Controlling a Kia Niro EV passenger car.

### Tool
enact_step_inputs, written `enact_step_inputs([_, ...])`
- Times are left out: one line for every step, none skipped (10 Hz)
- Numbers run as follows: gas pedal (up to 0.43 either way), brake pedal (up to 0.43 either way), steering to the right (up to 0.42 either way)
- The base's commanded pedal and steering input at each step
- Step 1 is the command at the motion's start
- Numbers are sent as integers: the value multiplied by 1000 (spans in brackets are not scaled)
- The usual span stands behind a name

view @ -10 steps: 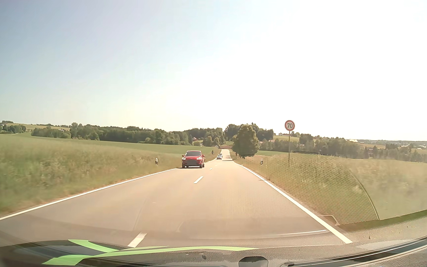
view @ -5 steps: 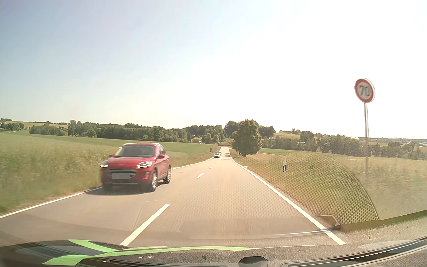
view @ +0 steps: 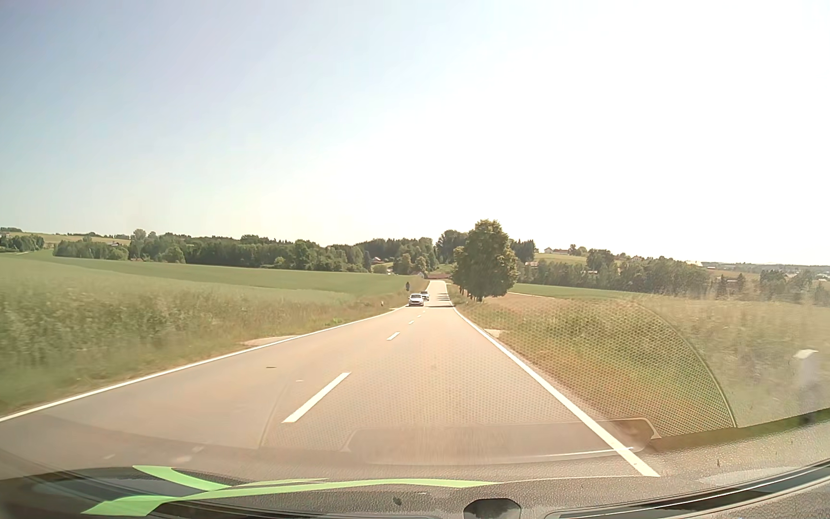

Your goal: Follow the waypoints while adhering to traffic rules and regulations

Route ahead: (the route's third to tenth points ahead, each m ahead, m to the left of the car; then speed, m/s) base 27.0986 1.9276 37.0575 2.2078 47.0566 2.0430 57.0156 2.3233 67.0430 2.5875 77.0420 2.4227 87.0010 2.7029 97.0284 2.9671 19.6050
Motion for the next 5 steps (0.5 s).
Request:
enact_step_inputs([138,0,-1])
enact_step_inputs([138,0,-3])
enact_step_inputs([138,0,-3])
enact_step_inputs([138,0,-3])
enact_step_inputs([138,0,-3])
